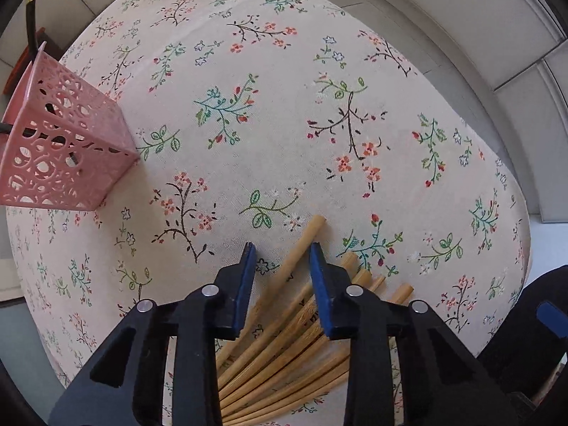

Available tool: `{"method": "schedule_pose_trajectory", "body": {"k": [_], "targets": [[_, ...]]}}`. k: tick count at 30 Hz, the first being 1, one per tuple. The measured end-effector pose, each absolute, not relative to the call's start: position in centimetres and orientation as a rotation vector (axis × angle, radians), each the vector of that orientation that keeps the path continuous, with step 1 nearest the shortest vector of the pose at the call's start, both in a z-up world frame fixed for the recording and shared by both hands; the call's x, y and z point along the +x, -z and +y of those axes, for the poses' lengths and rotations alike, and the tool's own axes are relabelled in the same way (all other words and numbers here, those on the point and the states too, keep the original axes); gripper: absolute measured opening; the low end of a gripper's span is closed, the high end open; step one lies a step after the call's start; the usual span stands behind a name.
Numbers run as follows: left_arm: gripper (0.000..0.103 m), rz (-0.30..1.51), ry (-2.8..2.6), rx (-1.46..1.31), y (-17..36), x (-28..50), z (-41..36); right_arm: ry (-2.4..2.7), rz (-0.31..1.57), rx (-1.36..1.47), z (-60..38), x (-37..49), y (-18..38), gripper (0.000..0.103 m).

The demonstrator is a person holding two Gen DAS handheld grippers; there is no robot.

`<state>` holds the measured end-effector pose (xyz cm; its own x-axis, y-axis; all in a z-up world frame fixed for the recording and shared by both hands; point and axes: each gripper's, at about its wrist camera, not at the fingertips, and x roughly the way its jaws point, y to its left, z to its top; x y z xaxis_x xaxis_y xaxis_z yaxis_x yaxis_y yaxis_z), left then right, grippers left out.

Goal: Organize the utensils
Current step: 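Grasp a bamboo chopstick with the left tool while the right approaches the bundle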

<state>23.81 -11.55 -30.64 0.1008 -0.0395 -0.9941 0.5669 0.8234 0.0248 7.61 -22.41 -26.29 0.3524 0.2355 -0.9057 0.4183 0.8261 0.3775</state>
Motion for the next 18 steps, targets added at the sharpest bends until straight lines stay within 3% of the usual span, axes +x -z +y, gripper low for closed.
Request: {"method": "schedule_pose_trajectory", "body": {"k": [3,12,18], "targets": [[0.016,1.391,0.498,0.449,30.7,23.6,-11.7,0.137,1.245,0.648,-22.5,7.8,26.8,0.096],[0.011,1.319,0.48,0.303,27.5,23.3,-7.3,0.215,1.275,0.748,-21.1,9.7,28.2,0.094],[0.009,1.238,0.493,0.155,22.5,22.1,-2.2,0.259,1.331,0.831,-19.6,11.4,30.1,0.074]]}}
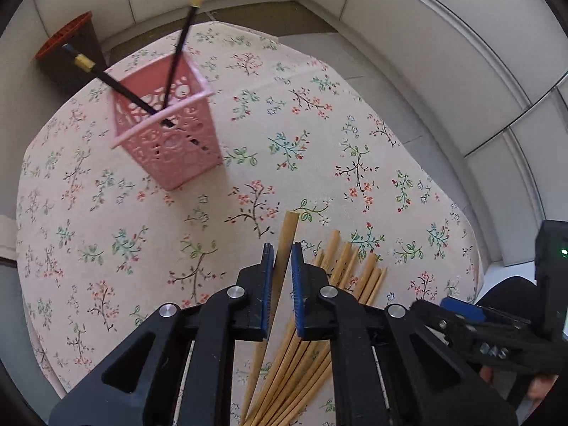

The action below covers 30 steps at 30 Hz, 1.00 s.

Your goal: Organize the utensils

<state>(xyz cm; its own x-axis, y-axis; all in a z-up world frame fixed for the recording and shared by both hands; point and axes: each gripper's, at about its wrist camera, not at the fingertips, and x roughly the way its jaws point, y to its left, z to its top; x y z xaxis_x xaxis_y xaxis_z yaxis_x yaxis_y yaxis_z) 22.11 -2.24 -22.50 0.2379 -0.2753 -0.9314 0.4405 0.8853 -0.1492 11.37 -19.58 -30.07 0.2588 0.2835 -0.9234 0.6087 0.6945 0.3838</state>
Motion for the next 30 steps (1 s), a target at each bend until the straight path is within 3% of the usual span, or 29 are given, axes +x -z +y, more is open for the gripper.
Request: {"method": "schedule_pose_trajectory", "body": {"k": [9,16,20,30], "targets": [[0.009,1.148,0.478,0.052,18.8,20.4,2.4,0.326,1.366,0.873,-17.8,13.8,32.1,0.037],[0.008,1.083,0.492,0.02,16.7,19.7,3.9,0.381,1.366,0.837,-17.6,15.0,32.1,0.032],[0.008,1.062,0.494,0.011,15.9,19.6,4.4,0.398,1.395,0.815,-17.2,14.9,32.2,0.023],[0.008,1.038,0.48,0.002,14.9,19.4,5.0,0.408,1.407,0.741,-16.0,16.3,32.1,0.023]]}}
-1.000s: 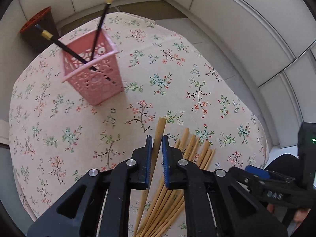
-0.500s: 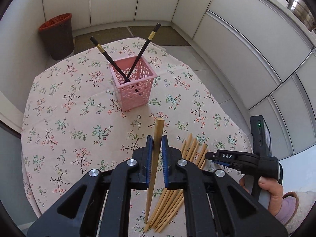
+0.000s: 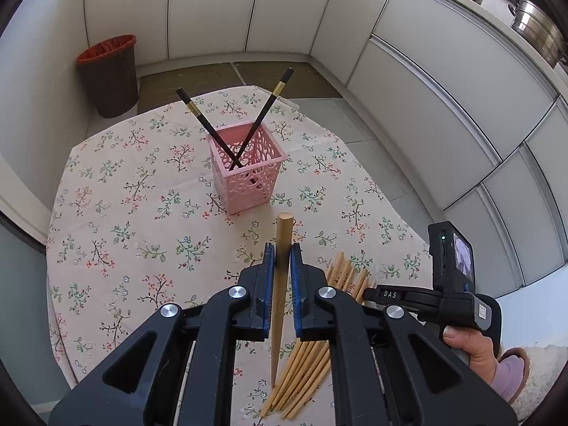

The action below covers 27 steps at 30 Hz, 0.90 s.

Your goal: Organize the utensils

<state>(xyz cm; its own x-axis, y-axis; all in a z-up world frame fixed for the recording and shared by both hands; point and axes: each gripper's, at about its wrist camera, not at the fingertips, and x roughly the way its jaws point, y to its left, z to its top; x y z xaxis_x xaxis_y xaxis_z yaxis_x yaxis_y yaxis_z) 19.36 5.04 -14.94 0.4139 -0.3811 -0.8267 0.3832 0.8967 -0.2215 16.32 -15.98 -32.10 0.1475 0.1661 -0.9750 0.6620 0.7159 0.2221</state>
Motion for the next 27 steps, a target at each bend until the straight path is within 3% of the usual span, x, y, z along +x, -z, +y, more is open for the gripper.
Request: {"method": "schedule_pose_trajectory", "body": {"k": [1,2,5,12,19,23,27], "targets": [[0.008,1.035,0.478,0.002,14.8,19.3,5.0,0.403,1.402,0.726,-15.8,16.7,32.1,0.019],[0.007,1.031,0.477,0.002,14.6,19.2,5.0,0.396,1.397,0.714,-15.7,17.1,32.1,0.009],[0.007,1.015,0.477,0.003,13.8,18.7,5.1,0.355,1.379,0.775,-16.0,17.4,32.3,0.006],[0.007,1.01,0.481,0.027,13.1,17.7,4.6,0.227,1.265,0.744,-16.9,15.6,28.7,0.005],[0.01,1.254,0.351,0.01,20.9,21.9,3.7,0.199,1.222,0.773,-19.1,13.6,27.5,0.005],[0.041,1.293,0.307,0.051,23.8,23.2,2.7,0.191,1.23,0.78,-19.9,13.2,27.8,0.005],[0.045,1.276,0.257,0.098,25.7,23.8,1.9,0.189,1.235,0.789,-20.7,13.4,28.5,0.005]]}}
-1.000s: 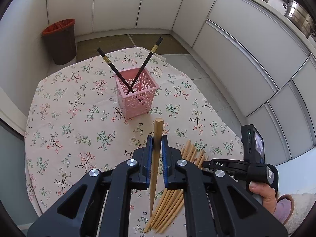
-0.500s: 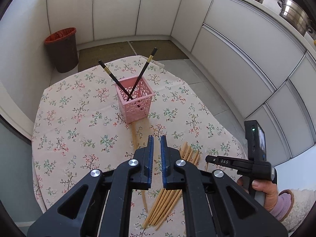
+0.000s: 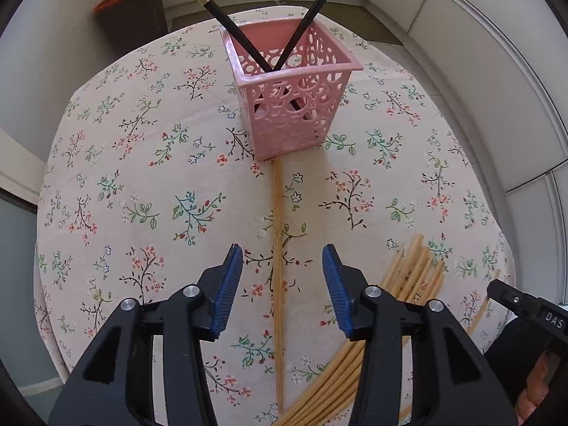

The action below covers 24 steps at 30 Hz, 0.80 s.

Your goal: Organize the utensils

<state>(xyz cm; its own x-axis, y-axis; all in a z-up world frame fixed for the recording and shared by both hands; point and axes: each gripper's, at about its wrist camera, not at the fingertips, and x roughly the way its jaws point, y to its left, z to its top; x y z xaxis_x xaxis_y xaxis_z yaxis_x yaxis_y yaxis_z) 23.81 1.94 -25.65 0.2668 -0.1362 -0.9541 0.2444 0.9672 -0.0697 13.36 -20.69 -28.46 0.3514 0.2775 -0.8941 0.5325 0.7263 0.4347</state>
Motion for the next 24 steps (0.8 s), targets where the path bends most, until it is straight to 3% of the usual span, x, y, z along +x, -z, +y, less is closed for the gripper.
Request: {"method": "schedule_pose_trajectory", "body": {"k": [10,14,18,24], "targets": [[0.043,1.301,0.178,0.128,30.4,26.7,0.4,0.165,1.266,0.821,-21.3,14.6,30.1,0.005],[0.007,1.316,0.246,0.138,30.3,26.9,-0.2,0.148,1.264,0.821,-21.5,15.0,29.9,0.005],[0.006,1.307,0.275,0.118,29.4,25.5,0.1,0.104,1.241,0.822,-21.4,14.7,28.5,0.005],[0.006,1.163,0.371,-0.004,22.2,21.4,2.8,0.008,1.164,0.765,-20.4,13.2,24.4,0.005]]}}
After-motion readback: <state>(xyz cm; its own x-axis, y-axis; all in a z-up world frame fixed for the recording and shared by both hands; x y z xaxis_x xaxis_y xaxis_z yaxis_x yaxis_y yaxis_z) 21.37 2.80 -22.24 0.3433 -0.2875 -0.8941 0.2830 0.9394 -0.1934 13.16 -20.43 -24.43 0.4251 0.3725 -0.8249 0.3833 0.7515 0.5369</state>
